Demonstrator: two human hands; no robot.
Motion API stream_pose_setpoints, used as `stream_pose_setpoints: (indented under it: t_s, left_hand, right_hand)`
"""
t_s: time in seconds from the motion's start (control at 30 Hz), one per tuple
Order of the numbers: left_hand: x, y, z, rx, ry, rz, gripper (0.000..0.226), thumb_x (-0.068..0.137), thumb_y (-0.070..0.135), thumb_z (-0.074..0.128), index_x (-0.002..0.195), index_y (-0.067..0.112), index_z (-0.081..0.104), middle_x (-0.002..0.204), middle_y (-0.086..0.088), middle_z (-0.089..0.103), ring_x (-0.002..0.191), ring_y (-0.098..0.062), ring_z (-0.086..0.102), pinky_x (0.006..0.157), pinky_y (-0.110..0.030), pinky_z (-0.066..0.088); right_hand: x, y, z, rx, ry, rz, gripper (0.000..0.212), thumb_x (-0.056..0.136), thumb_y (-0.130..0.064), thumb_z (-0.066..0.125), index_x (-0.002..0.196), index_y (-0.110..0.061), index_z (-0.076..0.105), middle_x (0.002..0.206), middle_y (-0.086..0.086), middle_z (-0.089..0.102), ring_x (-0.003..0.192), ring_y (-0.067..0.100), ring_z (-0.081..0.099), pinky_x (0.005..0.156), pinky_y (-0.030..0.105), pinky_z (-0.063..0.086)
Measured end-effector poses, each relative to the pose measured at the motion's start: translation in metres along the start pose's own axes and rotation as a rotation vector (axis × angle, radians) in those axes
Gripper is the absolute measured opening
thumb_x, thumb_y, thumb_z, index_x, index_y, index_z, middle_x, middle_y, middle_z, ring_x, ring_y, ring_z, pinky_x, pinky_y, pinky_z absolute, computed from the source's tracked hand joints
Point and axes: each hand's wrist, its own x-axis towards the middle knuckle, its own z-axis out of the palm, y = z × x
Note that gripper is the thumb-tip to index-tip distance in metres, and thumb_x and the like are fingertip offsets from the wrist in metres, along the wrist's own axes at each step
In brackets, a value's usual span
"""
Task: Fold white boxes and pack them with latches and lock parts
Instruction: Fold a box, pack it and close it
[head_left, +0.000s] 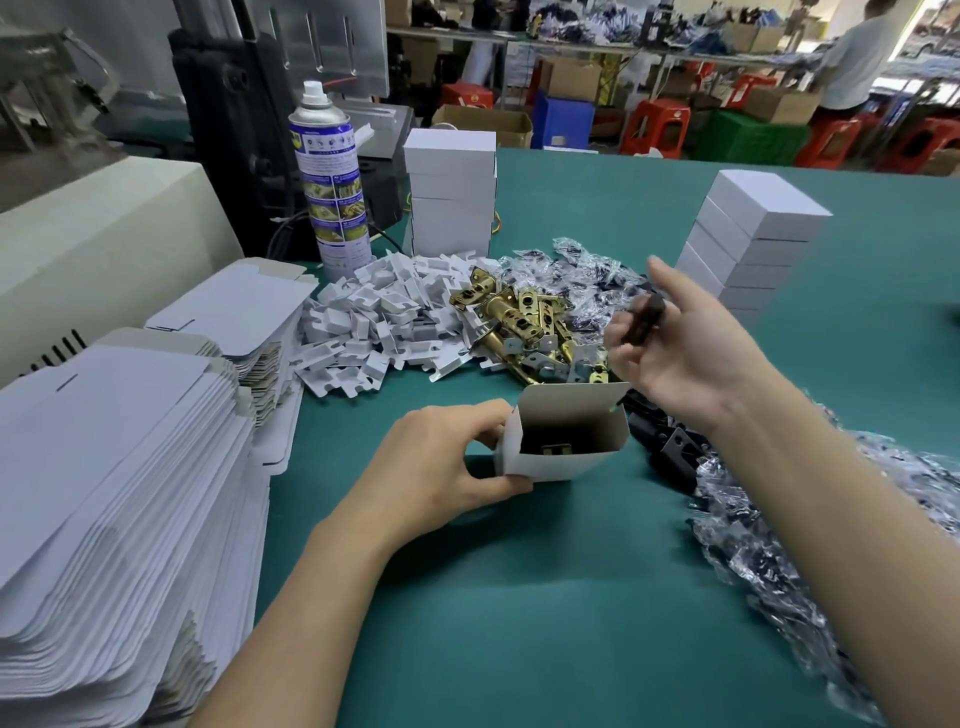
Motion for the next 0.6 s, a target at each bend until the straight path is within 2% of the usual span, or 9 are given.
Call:
stream_pose_setpoints:
  t_s: [0.1, 0.2, 0.27, 0.33, 0.43, 0.5, 0.57, 0.6]
  left_hand:
    - [-0.001, 0.002, -0.001, -0.03, -0.003, -0.009, 0.039, 0.078, 0.041, 0.088, 0.114, 0.039, 0.072, 0.096, 0.023, 0.073, 0.069, 0.019, 0.053, 0.067, -0.022, 0.041]
    - [-0.001, 0.003, -0.001, -0.041, -0.011, -0.02, 0.04, 0.077, 0.042, 0.088, 0.114, 0.038, 0.072, 0.098, 0.021, 0.075, 0.069, 0.018, 0.054, 0.07, -0.025, 0.046]
    - [0.0, 0.004, -0.002, -0.03, -0.021, -0.03, 0.041, 0.078, 0.044, 0.087, 0.115, 0.038, 0.072, 0.101, 0.021, 0.075, 0.074, 0.015, 0.056, 0.075, -0.029, 0.051]
    - [0.0, 0.004, -0.003, -0.026, -0.03, -0.048, 0.041, 0.078, 0.046, 0.086, 0.115, 0.038, 0.071, 0.102, 0.021, 0.075, 0.078, 0.014, 0.058, 0.078, -0.03, 0.053]
    - [0.0, 0.005, -0.003, -0.049, -0.039, -0.053, 0.032, 0.079, 0.042, 0.087, 0.105, 0.036, 0.07, 0.099, 0.019, 0.075, 0.092, 0.006, 0.065, 0.076, -0.03, 0.05]
    - [-0.001, 0.004, -0.004, -0.05, -0.031, -0.052, 0.028, 0.078, 0.039, 0.087, 0.093, 0.039, 0.063, 0.098, 0.019, 0.075, 0.086, 0.01, 0.062, 0.071, -0.024, 0.044]
    - [-0.001, 0.004, -0.003, -0.044, -0.03, -0.05, 0.029, 0.079, 0.039, 0.087, 0.09, 0.041, 0.061, 0.099, 0.02, 0.075, 0.082, 0.012, 0.059, 0.071, -0.023, 0.044]
    - [0.0, 0.004, -0.003, -0.047, -0.031, -0.055, 0.027, 0.079, 0.04, 0.086, 0.094, 0.037, 0.064, 0.1, 0.019, 0.075, 0.088, 0.009, 0.063, 0.074, -0.027, 0.048]
  right_hand:
    - [0.018, 0.001, 0.022, -0.399, -0.162, -0.03, 0.039, 0.101, -0.039, 0.06, 0.07, -0.022, 0.043, 0.062, -0.004, 0.037, 0.045, 0.01, 0.035, 0.041, 0.02, 0.028]
    - [0.041, 0.002, 0.05, -1.041, -0.274, -0.284, 0.036, 0.098, -0.037, 0.067, 0.07, -0.015, 0.057, 0.061, -0.001, 0.045, 0.048, 0.013, 0.039, 0.047, 0.02, 0.033]
    - [0.062, 0.005, 0.069, -1.411, -0.332, -0.522, 0.022, 0.093, -0.037, 0.074, 0.086, -0.017, 0.07, 0.068, -0.009, 0.057, 0.053, 0.002, 0.05, 0.053, 0.015, 0.038]
    - [0.081, 0.009, 0.087, -1.7, -0.494, -0.643, 0.014, 0.092, -0.032, 0.076, 0.104, -0.025, 0.074, 0.081, -0.015, 0.064, 0.071, -0.005, 0.058, 0.066, 0.02, 0.043]
    - [0.106, 0.023, 0.102, -2.148, -0.647, -0.717, 0.03, 0.094, -0.032, 0.073, 0.123, -0.029, 0.071, 0.109, -0.005, 0.07, 0.101, 0.016, 0.063, 0.082, 0.035, 0.051]
    - [0.118, 0.033, 0.108, -2.273, -0.675, -0.777, 0.033, 0.095, -0.039, 0.071, 0.126, -0.027, 0.069, 0.12, -0.001, 0.067, 0.109, 0.023, 0.061, 0.078, 0.033, 0.046]
    - [0.124, 0.041, 0.113, -2.333, -0.654, -0.828, 0.034, 0.095, -0.05, 0.068, 0.12, -0.027, 0.071, 0.115, 0.0, 0.068, 0.102, 0.025, 0.063, 0.07, 0.031, 0.041]
    - [0.127, 0.044, 0.116, -2.374, -0.636, -0.865, 0.035, 0.094, -0.054, 0.066, 0.114, -0.026, 0.072, 0.109, 0.001, 0.069, 0.096, 0.026, 0.065, 0.065, 0.031, 0.04]
